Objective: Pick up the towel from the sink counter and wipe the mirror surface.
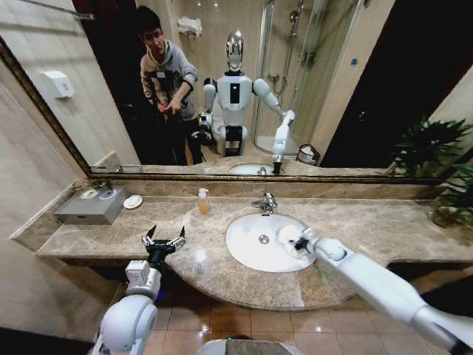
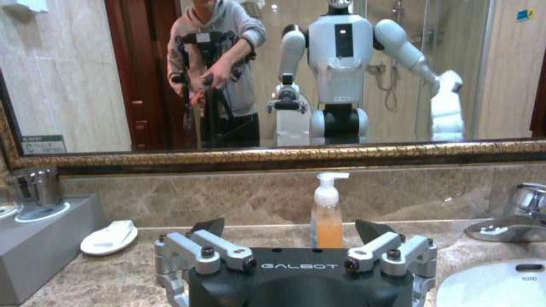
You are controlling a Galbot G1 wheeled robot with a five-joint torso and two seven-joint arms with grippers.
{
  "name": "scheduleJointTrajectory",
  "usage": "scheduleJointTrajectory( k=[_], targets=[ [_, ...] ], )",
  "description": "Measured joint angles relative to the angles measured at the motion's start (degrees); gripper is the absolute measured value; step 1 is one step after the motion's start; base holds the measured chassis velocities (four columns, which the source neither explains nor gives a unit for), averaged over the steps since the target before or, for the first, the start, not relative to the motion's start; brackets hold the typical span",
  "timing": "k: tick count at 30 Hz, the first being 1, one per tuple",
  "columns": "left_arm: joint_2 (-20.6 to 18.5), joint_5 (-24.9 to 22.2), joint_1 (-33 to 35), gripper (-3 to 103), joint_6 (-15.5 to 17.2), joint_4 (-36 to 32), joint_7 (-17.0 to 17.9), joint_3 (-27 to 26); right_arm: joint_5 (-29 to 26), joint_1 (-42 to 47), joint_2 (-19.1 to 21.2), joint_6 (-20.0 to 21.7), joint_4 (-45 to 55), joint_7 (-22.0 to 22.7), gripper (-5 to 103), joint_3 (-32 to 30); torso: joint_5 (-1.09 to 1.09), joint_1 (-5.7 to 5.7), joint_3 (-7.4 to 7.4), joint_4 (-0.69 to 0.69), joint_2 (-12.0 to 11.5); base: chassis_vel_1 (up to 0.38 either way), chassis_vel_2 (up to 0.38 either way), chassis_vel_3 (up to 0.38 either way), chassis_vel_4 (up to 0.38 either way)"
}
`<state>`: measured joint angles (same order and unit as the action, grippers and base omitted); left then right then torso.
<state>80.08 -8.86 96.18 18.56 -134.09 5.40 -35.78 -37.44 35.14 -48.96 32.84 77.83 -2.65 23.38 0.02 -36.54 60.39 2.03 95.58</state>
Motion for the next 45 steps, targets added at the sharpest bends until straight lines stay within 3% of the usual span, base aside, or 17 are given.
scheduleJointTrajectory(
  k=[4,10,20,25,29,32,34,37,40,45],
  targets=[
    [0.0,0.0,0.0,100,0.0,0.0,0.0,0.0,-8.4,-2.8,-5.1,3.6,2.1,3.2,13,4.3,-0.03,0.0,0.0,0.06,0.0,0.0,0.0,0.0,0.0],
    [0.0,0.0,0.0,100,0.0,0.0,0.0,0.0,-10.9,-4.7,-6.6,4.6,-0.3,3.9,13,5.5,-0.01,0.01,-0.01,0.05,0.0,0.0,0.0,0.0,0.0],
    [0.0,0.0,0.0,100,0.0,0.0,0.0,0.0,-6.1,-2.5,6.3,4.1,-1.1,0.8,13,-0.2,-0.01,0.03,-0.02,0.02,0.0,0.0,0.0,0.0,0.0],
    [0.0,0.0,0.0,100,0.0,0.0,0.0,0.0,-2.7,-1.7,7.6,2.9,-1.0,-0.5,13,-1.1,-0.02,0.03,-0.03,0.05,0.0,0.0,0.0,0.0,0.0],
    [0.0,0.0,0.0,100,0.0,0.0,0.0,0.0,-2.0,-1.2,5.5,3.0,-0.8,-0.2,13,-0.6,-0.11,0.03,-0.03,-0.02,0.0,0.0,0.0,0.0,0.0],
    [0.0,0.0,0.0,100,0.0,0.0,0.0,0.0,-2.7,-1.5,-1.0,3.8,-0.6,1.5,13,1.4,-0.02,0.02,-0.01,-0.01,0.0,0.0,0.0,0.0,0.0],
    [0.0,0.0,0.0,100,0.0,0.0,0.0,0.0,-3.0,-1.8,-2.1,3.9,-0.6,1.8,13,1.8,0.0,0.02,-0.01,0.02,0.0,0.0,0.0,0.0,0.0],
    [0.0,0.0,0.0,100,0.0,0.0,0.0,0.0,-7.6,-4.8,-9.1,3.9,-0.9,4.6,13,4.8,-0.02,0.01,0.0,0.07,0.0,0.0,0.0,0.0,0.0],
    [0.0,0.0,0.0,100,0.0,0.0,0.0,0.0,-10.0,-6.9,-12.7,3.1,-2.1,5.6,13,5.6,-0.04,0.01,-0.01,0.07,0.0,0.0,0.0,0.0,0.0],
    [0.0,0.0,0.0,100,0.0,0.0,0.0,0.0,-9.0,-8.3,-15.0,2.4,-4.9,5.9,13,5.7,-0.02,0.01,-0.01,0.04,0.0,0.0,0.0,0.0,0.0]
  ],
)
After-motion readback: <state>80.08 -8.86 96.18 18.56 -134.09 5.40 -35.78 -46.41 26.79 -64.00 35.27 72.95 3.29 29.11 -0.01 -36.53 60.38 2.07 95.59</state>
